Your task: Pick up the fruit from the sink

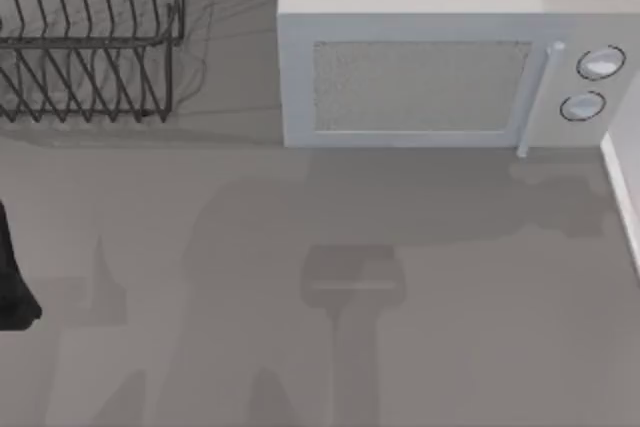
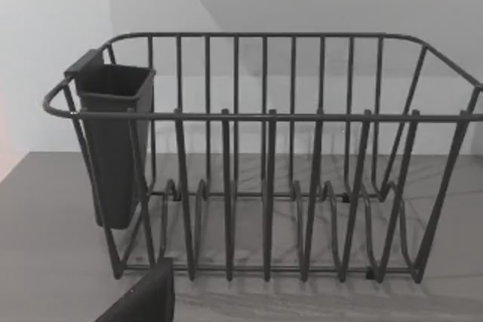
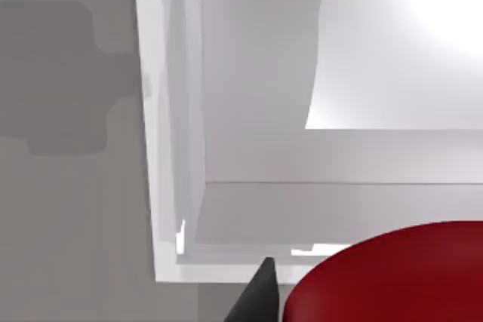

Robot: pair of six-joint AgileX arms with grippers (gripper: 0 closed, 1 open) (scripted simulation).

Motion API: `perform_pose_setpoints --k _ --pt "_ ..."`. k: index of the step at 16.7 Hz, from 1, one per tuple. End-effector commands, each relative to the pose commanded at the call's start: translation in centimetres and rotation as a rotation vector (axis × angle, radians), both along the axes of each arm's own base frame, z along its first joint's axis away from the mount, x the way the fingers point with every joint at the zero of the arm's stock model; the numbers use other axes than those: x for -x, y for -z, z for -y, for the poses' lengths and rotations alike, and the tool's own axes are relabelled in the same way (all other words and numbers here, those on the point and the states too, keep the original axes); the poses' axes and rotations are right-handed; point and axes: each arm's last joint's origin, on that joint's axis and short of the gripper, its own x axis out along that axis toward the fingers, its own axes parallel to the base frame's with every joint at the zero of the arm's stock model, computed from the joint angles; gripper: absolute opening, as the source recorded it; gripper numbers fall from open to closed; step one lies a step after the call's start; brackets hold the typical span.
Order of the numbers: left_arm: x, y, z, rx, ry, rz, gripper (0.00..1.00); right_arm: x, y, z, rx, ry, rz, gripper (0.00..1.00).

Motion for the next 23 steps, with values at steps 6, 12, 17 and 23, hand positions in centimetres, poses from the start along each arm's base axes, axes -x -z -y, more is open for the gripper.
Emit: perform_pose_setpoints --k 6,12,17,23 --pt "0.0 0.0 0.0 0.0 0.0 0.0 1.0 2.6 0.1 -15.3 -0.014 -0.009 -0.034 0.0" --pt "0.0 0.0 0.0 0.0 0.0 0.0 1.0 9.1 1.3 -27.3 0.009 0.001 -0.043 0.0" --pt "0.0 0.0 0.0 0.0 0.0 0.0 1.0 12.0 1.9 -30.7 0.024 0.004 -0.038 0.0" --pt "0.0 0.0 0.0 0.0 0.0 0.0 1.0 11.8 2.5 -30.7 0.025 0.008 -0.043 0.0"
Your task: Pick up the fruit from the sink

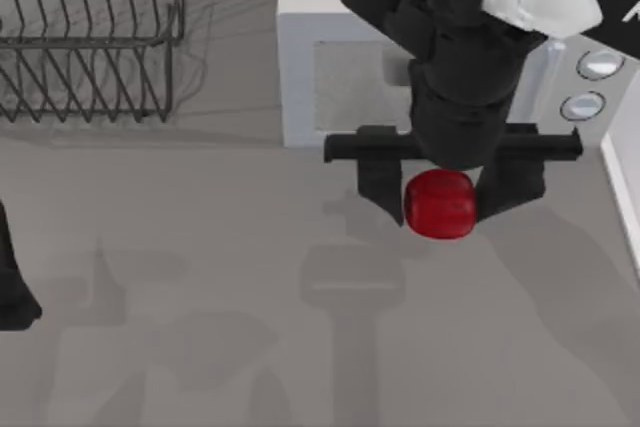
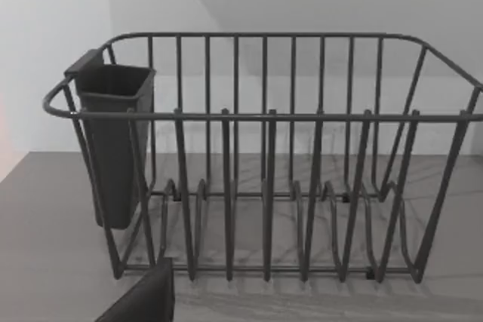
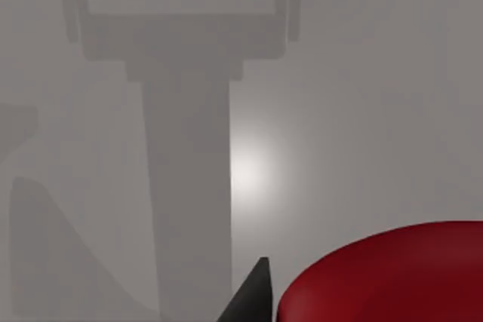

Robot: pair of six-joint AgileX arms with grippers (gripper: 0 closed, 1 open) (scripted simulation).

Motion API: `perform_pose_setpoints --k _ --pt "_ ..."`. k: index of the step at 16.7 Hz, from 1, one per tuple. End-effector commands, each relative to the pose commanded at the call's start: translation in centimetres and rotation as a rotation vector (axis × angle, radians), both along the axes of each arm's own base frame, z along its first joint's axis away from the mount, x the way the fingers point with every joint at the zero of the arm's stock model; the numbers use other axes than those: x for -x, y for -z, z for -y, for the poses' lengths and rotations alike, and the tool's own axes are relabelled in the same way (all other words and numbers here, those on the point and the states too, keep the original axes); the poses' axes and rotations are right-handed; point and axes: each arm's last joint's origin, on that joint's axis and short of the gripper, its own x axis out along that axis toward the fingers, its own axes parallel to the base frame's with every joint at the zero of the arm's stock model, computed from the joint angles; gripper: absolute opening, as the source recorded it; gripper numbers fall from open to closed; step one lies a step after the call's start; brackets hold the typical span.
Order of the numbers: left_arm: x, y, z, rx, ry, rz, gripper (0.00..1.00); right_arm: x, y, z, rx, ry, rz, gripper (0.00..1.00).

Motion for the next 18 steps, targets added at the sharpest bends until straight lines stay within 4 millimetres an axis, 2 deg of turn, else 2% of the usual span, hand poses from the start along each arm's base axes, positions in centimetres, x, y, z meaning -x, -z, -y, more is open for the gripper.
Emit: perform_pose_setpoints --k 2,7,9,14,18 --pt "0.0 0.0 0.0 0.0 0.0 0.0 1.0 -0.1 1.6 -0.1 0.003 -0.001 -0.003 0.0" --pt "0.0 0.0 0.0 0.0 0.0 0.0 1.0 -0.2 8.0 -0.3 -0.008 -0.003 0.013 0.0" --pt "0.0 0.0 0.0 0.0 0.0 0.0 1.0 0.1 9.8 -0.1 -0.003 -0.004 0.007 0.0" --pt "0.0 0.0 0.0 0.0 0.0 0.0 1.0 0.2 10.5 0.0 -0.001 -0.004 0.005 0.0" --pt "0.0 0.0 0.0 0.0 0.0 0.0 1.0 0.2 10.5 0.0 -0.001 -0.004 0.005 0.3"
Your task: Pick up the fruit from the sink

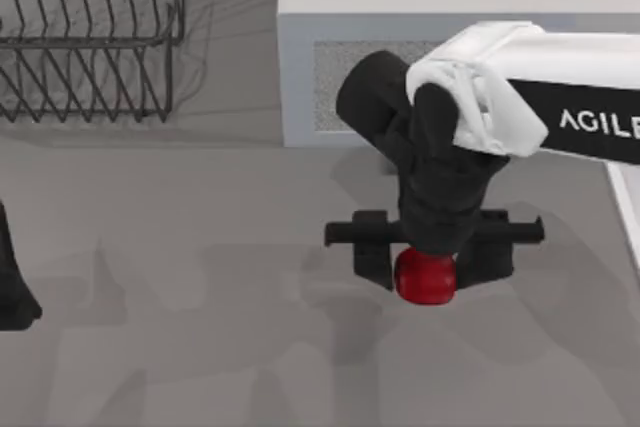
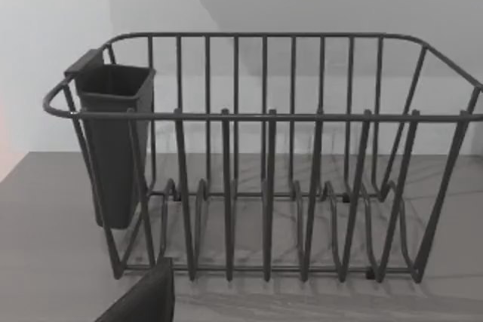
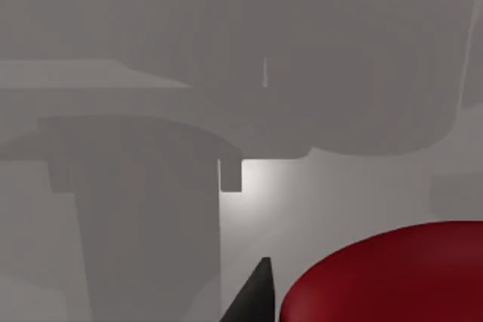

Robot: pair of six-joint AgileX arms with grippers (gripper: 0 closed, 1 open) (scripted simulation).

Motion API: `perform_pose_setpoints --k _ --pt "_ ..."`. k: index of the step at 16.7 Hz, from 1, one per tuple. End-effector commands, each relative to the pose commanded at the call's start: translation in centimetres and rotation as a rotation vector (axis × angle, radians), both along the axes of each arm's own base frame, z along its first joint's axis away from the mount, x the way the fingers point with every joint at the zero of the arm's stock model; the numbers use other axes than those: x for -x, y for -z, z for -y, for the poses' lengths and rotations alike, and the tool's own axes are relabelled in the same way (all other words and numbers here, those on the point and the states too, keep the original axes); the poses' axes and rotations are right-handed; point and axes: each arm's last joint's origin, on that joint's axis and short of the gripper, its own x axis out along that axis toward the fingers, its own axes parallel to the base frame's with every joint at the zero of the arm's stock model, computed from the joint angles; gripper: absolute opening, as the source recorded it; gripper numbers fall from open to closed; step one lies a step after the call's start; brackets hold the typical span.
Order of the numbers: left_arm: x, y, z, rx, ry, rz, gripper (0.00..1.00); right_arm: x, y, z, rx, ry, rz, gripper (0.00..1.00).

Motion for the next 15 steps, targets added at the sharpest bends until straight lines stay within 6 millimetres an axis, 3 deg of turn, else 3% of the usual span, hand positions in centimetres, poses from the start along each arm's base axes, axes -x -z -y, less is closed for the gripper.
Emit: perform_pose_setpoints --k 9,15 --pt "0.0 0.0 0.0 0.0 0.0 0.0 1.0 0.0 0.0 0.0 0.0 0.0 0.0 0.98" --pt "0.0 0.0 0.0 0.0 0.0 0.0 1.0 0.0 0.0 0.0 0.0 0.0 0.0 1.0"
